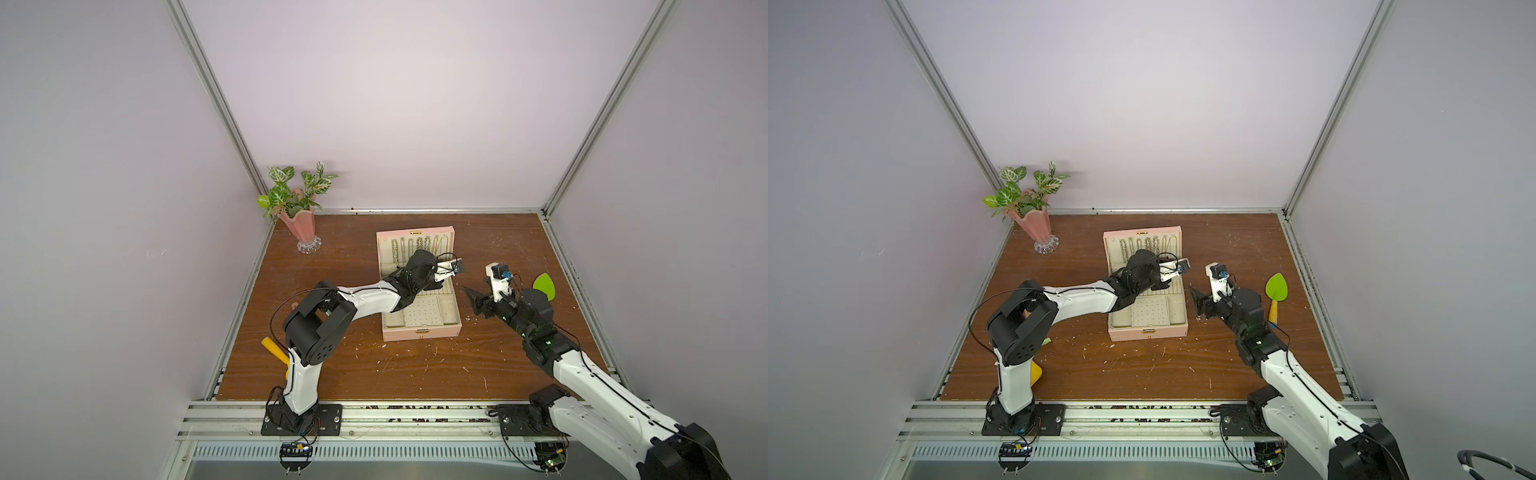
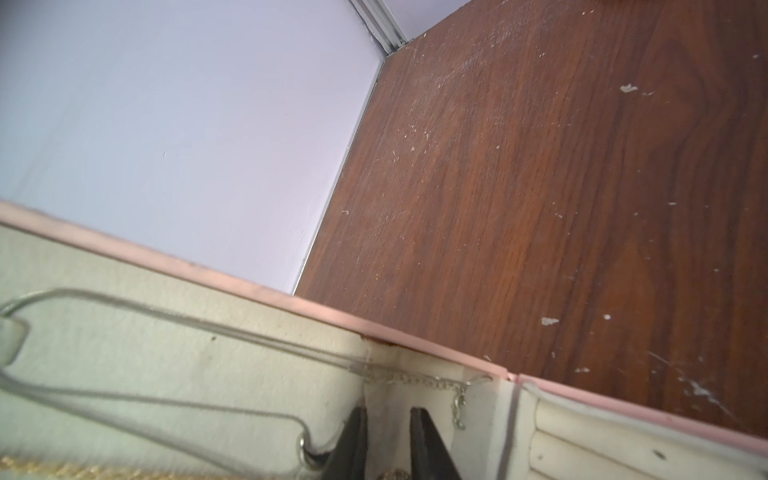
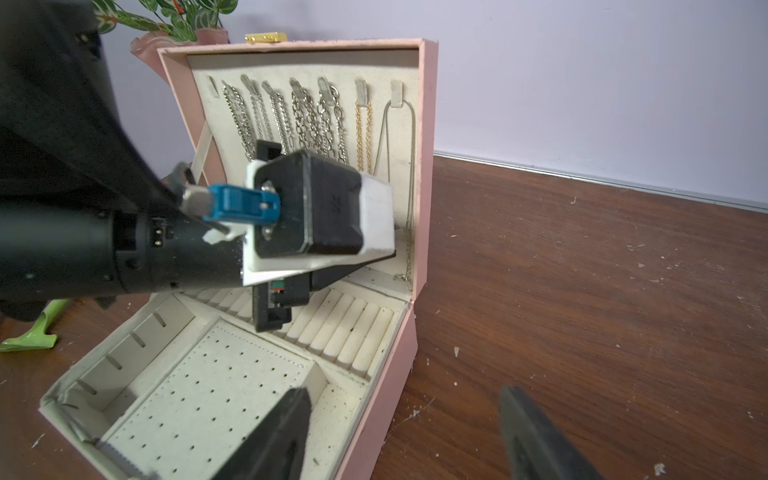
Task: Put jewelry chain into jewelry box
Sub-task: Open the storage slot of the jewelry box.
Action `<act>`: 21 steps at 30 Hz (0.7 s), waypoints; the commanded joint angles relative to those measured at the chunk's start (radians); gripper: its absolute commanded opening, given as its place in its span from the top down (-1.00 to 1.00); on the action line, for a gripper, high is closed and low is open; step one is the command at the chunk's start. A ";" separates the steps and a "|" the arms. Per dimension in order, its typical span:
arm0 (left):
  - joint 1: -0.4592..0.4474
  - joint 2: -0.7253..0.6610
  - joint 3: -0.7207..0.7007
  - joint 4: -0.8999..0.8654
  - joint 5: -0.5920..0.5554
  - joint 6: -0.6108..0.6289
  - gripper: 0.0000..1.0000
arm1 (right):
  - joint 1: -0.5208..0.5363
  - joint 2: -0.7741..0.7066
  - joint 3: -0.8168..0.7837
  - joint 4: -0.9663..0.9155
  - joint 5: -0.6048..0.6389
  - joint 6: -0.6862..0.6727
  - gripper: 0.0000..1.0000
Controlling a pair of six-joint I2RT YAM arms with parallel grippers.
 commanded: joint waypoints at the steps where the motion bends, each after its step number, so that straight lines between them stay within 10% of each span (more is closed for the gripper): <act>1: -0.005 0.028 0.007 -0.033 -0.079 0.002 0.54 | -0.005 -0.010 -0.006 0.029 -0.009 0.015 -0.48; 15: -0.004 0.024 -0.026 -0.018 -0.161 -0.003 0.44 | -0.009 -0.018 -0.012 0.029 -0.008 0.015 -0.48; 21: -0.004 0.033 -0.021 -0.018 -0.148 -0.008 0.73 | -0.012 -0.016 -0.013 0.033 -0.016 0.022 -0.48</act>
